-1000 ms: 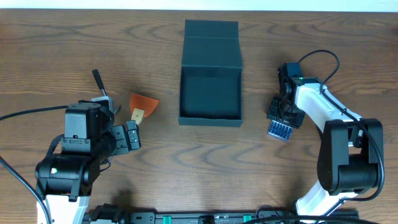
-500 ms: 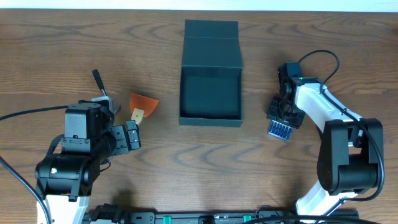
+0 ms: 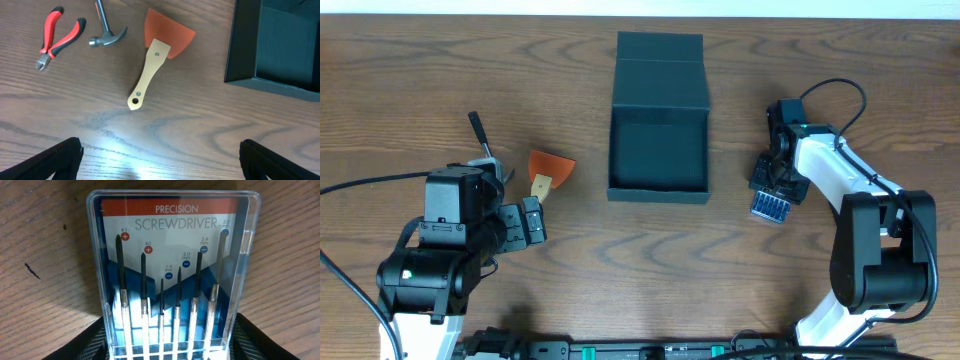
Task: Pack container
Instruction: 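Lower the right gripper and grasp the screwdriver set case, then lift the case with the right gripper and carry it into the black box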
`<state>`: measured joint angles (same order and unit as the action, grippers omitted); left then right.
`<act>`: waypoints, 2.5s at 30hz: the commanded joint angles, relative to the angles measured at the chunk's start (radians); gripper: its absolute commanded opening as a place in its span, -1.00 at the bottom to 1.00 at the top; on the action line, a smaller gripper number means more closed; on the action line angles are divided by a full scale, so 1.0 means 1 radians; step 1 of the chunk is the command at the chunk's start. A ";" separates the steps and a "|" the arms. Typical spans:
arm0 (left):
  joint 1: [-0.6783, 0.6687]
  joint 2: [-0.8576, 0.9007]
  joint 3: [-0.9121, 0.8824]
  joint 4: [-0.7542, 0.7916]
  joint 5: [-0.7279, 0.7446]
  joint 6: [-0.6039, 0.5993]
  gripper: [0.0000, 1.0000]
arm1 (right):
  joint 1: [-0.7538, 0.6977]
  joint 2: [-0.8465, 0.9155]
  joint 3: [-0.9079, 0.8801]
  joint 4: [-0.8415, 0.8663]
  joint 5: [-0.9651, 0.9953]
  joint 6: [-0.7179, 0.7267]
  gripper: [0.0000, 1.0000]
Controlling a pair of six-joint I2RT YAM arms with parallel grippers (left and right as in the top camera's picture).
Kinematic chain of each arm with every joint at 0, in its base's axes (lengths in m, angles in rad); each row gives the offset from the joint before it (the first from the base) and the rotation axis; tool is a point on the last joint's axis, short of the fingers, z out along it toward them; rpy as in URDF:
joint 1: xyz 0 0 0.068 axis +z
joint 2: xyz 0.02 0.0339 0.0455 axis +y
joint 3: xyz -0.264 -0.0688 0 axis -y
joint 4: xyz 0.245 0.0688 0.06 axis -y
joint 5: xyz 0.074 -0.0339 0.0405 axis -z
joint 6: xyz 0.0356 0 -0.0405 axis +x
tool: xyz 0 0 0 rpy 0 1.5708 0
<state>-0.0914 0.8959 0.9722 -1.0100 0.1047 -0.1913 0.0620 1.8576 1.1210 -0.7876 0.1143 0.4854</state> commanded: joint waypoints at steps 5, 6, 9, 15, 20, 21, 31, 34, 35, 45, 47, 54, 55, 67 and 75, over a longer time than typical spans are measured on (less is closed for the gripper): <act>0.006 -0.002 0.022 -0.003 -0.011 -0.013 0.97 | -0.002 0.011 -0.021 0.017 -0.021 -0.005 -0.97; 0.006 -0.002 0.022 -0.002 -0.011 -0.012 0.97 | -0.002 0.010 -0.021 0.017 -0.021 -0.005 -0.97; 0.006 -0.002 0.022 -0.002 -0.011 -0.012 0.97 | -0.002 0.003 -0.021 0.017 -0.020 -0.026 -0.98; 0.006 -0.002 0.022 -0.002 -0.011 -0.012 0.97 | 0.014 -0.037 -0.016 0.013 -0.013 -0.058 -0.97; 0.006 -0.002 0.022 -0.002 -0.012 -0.012 0.97 | 0.040 -0.076 -0.016 0.012 -0.013 -0.070 -0.97; 0.006 -0.002 0.022 -0.002 -0.012 -0.012 0.97 | 0.045 -0.083 -0.016 0.011 -0.013 -0.073 -0.97; 0.006 -0.002 0.022 -0.002 -0.012 -0.008 0.97 | 0.071 -0.122 -0.016 0.005 -0.013 -0.084 -0.98; 0.006 -0.002 0.022 -0.002 -0.012 -0.009 0.97 | 0.071 -0.142 -0.016 0.007 -0.006 -0.084 -0.97; 0.006 -0.002 0.022 -0.002 -0.012 -0.008 0.97 | 0.071 -0.150 -0.016 0.008 -0.005 -0.085 -0.97; 0.006 -0.002 0.022 -0.002 -0.012 -0.008 0.97 | 0.071 -0.238 -0.010 0.004 0.008 -0.148 -0.98; 0.006 -0.002 0.022 -0.002 -0.012 -0.008 0.99 | 0.078 -0.259 0.005 -0.010 0.008 -0.181 -0.98; 0.006 -0.002 0.022 -0.002 -0.012 0.015 0.97 | 0.163 -0.315 0.118 -0.068 0.001 -0.317 -0.98; 0.006 -0.002 0.022 -0.002 -0.012 0.014 0.97 | 0.184 -0.315 0.144 -0.077 0.002 -0.335 -0.97; 0.006 -0.002 0.022 -0.002 -0.012 0.014 0.97 | 0.431 -0.314 0.278 -0.065 -0.018 -0.684 -0.98; 0.006 -0.002 0.022 -0.002 -0.011 0.014 0.96 | 0.548 -0.247 0.278 0.014 -0.018 -0.892 -0.98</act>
<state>-0.0914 0.8959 0.9722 -1.0103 0.1043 -0.1833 0.5938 1.5734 1.3758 -0.7887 0.0940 -0.2974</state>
